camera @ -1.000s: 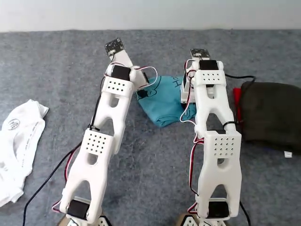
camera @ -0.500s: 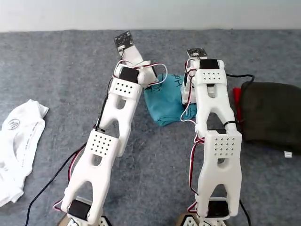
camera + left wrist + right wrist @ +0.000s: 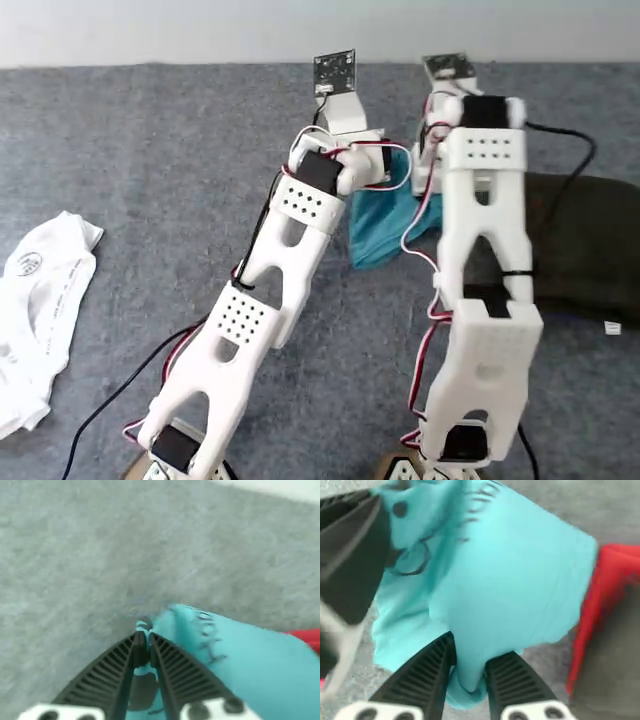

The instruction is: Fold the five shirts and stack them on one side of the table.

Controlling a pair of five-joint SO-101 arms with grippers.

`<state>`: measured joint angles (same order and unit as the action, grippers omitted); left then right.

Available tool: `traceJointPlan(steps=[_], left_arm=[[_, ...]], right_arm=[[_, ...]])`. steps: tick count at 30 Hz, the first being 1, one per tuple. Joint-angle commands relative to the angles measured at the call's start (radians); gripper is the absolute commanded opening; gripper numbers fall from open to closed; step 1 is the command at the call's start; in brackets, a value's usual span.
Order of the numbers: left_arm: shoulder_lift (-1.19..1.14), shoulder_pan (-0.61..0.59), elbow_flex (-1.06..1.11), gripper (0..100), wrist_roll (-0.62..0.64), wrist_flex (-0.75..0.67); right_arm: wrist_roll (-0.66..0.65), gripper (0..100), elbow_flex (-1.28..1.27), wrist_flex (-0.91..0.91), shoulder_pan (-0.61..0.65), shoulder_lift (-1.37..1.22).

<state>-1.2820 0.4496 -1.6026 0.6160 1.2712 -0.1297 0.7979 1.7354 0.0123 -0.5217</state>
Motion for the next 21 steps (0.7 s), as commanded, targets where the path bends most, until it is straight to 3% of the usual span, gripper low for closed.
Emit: traceJointPlan(steps=[1, 5, 15, 21], left_arm=[[0.069, 0.029, -0.079, 1, -0.011, -0.081], [0.069, 0.084, -0.079, 1, -0.011, -0.183], [0.069, 0.224, 0.005, 1, -0.011, -0.606], [0.071, 0.279, -0.056, 1, -0.011, -0.646]], right_arm=[[-0.028, 0.9, 0.014, 0.024, -0.068, 0.145], [-0.032, 0.9, 0.014, 0.021, -0.15, 0.211], [-0.227, 0.9, 0.014, -0.084, -0.44, 0.344], [-0.302, 0.9, 0.014, -0.228, -0.476, 0.426]])
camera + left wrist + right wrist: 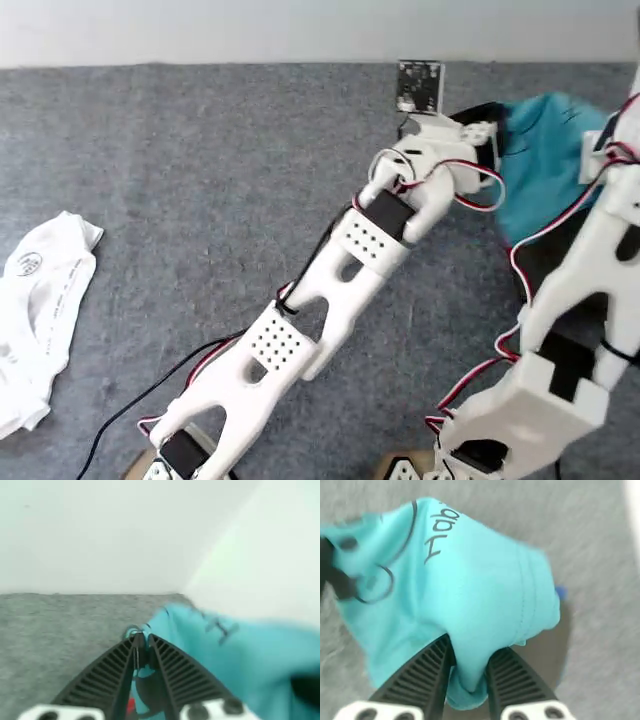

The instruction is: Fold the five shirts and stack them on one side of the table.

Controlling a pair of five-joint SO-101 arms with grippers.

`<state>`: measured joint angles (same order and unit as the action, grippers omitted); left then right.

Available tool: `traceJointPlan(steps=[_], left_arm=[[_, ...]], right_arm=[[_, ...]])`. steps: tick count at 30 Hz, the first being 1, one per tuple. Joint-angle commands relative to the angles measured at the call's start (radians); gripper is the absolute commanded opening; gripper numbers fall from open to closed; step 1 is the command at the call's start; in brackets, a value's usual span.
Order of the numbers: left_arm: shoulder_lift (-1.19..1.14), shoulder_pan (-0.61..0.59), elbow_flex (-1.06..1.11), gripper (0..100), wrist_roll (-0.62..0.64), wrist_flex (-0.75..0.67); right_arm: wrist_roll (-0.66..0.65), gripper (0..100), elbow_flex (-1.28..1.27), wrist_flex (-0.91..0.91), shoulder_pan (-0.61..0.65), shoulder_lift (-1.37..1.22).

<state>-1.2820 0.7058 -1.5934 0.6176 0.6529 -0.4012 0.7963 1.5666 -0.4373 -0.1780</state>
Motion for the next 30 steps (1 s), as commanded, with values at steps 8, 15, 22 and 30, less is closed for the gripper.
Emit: traceJointPlan(steps=[8, 15, 22, 30], left_arm=[[0.064, 0.094, 0.035, 8, -0.012, -0.107], [0.069, 0.077, 0.064, 11, -0.006, -0.1], [0.071, 0.031, 0.062, 11, -0.006, -0.012], [0.071, -0.018, -0.044, 11, -0.008, 0.146]], right_arm=[[-0.037, 1.1, 0.008, -0.062, -0.219, 0.012], [-0.247, 15.9, -0.075, -0.056, -0.351, -0.335], [-0.486, 37.6, -0.018, -0.001, -0.461, -0.475], [-0.43, 26.3, 0.206, 0.226, -0.377, -0.323]])
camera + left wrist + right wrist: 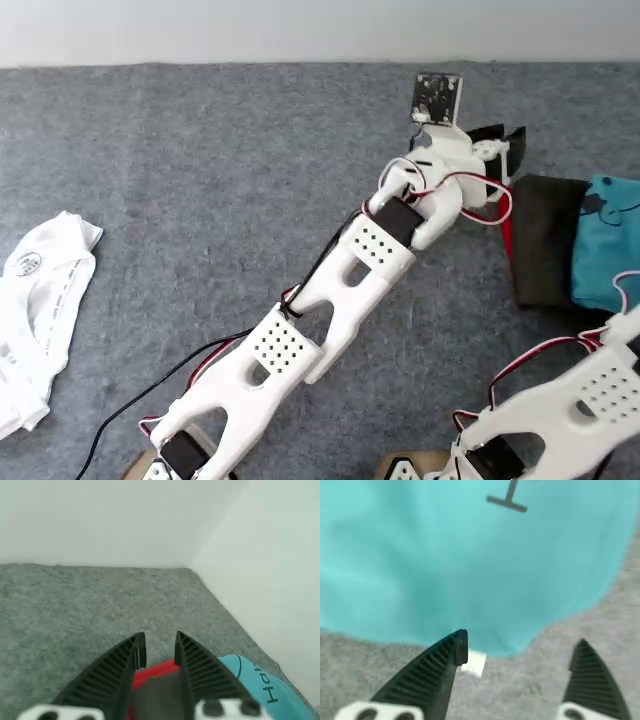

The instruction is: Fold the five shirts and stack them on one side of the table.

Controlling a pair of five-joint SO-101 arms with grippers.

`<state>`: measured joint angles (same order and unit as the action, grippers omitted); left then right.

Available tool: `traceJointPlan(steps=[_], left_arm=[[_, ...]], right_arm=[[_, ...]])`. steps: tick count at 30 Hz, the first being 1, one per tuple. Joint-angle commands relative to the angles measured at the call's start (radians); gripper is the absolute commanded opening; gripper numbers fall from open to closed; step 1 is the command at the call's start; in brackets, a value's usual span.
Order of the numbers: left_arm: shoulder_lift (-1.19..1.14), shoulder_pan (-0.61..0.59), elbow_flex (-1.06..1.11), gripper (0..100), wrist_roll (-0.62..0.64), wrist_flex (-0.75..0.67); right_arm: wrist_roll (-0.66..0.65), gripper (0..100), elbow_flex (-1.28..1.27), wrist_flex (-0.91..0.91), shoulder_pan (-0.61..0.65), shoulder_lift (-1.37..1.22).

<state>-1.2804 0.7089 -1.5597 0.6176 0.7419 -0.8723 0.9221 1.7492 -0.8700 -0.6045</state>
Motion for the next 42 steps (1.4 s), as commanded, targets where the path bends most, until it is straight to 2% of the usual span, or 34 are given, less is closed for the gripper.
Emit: traceJointPlan(steps=[1, 5, 10, 15, 20, 23, 26, 32, 42], left_arm=[[0.069, -0.029, -0.097, 11, -0.008, 0.084], [0.094, -0.075, -0.117, 11, -0.011, 0.203], [0.14, -0.172, -0.117, 12, -0.037, 0.47], [0.147, -0.255, -0.12, 12, -0.143, 0.71], [0.146, -0.331, -0.12, 11, -0.226, 0.91], [0.138, -0.377, -0.12, 11, -0.229, 1.013], [0.137, -0.416, -0.117, 8, -0.224, 1.016], [0.129, -0.417, -0.117, 7, -0.229, 1.016], [0.129, -0.417, -0.117, 7, -0.244, 1.016]], right_arm=[[0.077, 26.0, 0.086, 0.041, 0.081, 0.117], [0.153, 30.4, 0.12, 0.036, 0.174, 0.139], [0.204, 37.7, 0.132, 0.041, 0.24, 0.154], [0.206, 32.6, -0.006, 0.041, 0.343, 0.081], [0.301, 24.9, -0.017, 0.038, 0.374, 0.005], [0.344, 22.8, -0.021, 0.039, 0.389, -0.035], [0.377, 22.9, -0.018, 0.031, 0.39, -0.081], [0.377, 22.9, -0.017, -0.033, 0.384, -0.147], [0.324, 22.7, -0.017, -0.038, 0.38, -0.056]])
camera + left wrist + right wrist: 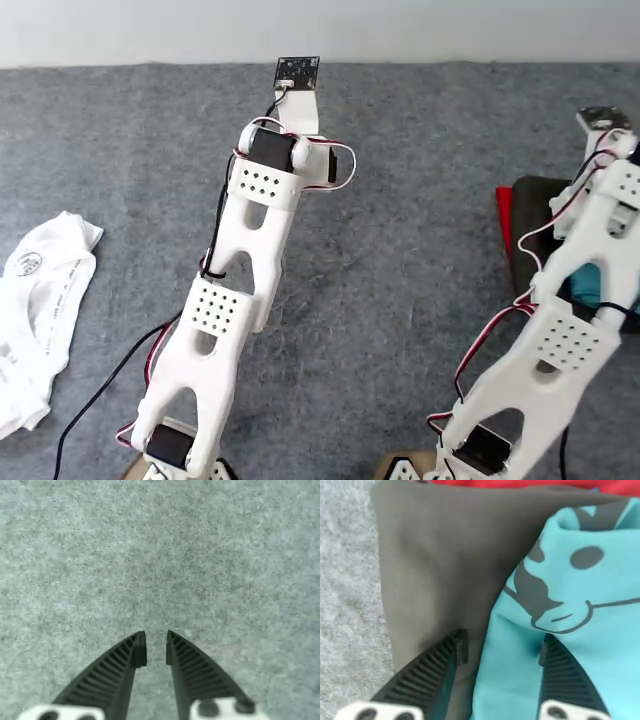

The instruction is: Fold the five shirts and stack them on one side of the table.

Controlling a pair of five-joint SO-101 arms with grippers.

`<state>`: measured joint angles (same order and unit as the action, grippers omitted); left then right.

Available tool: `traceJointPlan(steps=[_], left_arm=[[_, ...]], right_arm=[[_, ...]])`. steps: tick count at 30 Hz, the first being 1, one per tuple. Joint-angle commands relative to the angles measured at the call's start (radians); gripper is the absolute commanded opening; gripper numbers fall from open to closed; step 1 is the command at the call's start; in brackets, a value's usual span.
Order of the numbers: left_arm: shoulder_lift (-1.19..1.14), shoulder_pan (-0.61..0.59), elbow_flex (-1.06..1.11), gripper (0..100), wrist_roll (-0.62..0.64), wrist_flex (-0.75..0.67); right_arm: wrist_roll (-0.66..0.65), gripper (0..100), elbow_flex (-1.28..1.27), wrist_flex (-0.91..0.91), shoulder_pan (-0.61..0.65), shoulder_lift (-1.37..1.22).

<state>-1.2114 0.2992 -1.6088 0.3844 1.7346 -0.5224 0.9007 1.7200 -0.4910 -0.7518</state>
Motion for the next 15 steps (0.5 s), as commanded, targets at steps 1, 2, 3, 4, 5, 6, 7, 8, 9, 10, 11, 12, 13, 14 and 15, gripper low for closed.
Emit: traceJointPlan(steps=[1, 2, 3, 4, 5, 6, 7, 8, 9, 10, 11, 12, 13, 14, 15], left_arm=[[0.06, -0.008, -0.068, 7, -0.014, 0.023], [0.06, -0.008, -0.068, 7, -0.014, 0.023], [0.06, -0.008, -0.068, 7, -0.014, 0.023], [0.06, -0.009, -0.067, 7, -0.014, 0.023], [0.06, -0.009, -0.065, 7, -0.014, 0.023], [0.06, -0.009, -0.064, 7, -0.014, 0.023], [0.06, -0.008, -0.064, 7, -0.014, 0.023], [0.06, -0.008, -0.064, 7, -0.014, 0.023], [0.06, -0.005, -0.065, 7, -0.014, 0.023], [0.061, 0.0, -0.067, 7, -0.014, 0.023], [0.063, 0.005, -0.067, 7, -0.014, 0.023], [0.068, 0.008, -0.065, 7, -0.015, 0.023], [0.068, 0.011, -0.067, 7, -0.015, 0.023], [0.068, 0.011, -0.068, 7, -0.015, 0.023], [0.068, 0.011, -0.068, 7, -0.015, 0.023]], right_arm=[[-0.034, 22.7, 0.005, -0.007, -0.001, 0.096], [-0.037, 22.6, 0.005, -0.007, -0.002, 0.097], [-0.046, 22.6, 0.005, -0.007, -0.004, 0.097], [-0.057, 22.6, 0.005, -0.008, -0.008, 0.094], [-0.069, 22.6, 0.002, -0.012, -0.012, 0.094], [-0.086, 22.6, 0.0, -0.012, -0.013, 0.094], [-0.106, 22.6, 0.0, -0.013, -0.015, 0.094], [-0.118, 22.6, 0.0, -0.021, -0.016, 0.094], [-0.127, 22.6, 0.0, -0.031, -0.019, 0.094], [-0.132, 22.6, 0.0, -0.041, -0.027, 0.094], [-0.132, 22.6, 0.0, -0.047, -0.033, 0.094], [-0.133, 22.6, 0.0, -0.047, -0.039, 0.094], [-0.144, 22.6, -0.002, -0.045, -0.045, 0.094], [-0.15, 22.6, -0.002, -0.042, -0.05, 0.093], [-0.155, 22.6, -0.002, -0.041, -0.051, 0.093]])
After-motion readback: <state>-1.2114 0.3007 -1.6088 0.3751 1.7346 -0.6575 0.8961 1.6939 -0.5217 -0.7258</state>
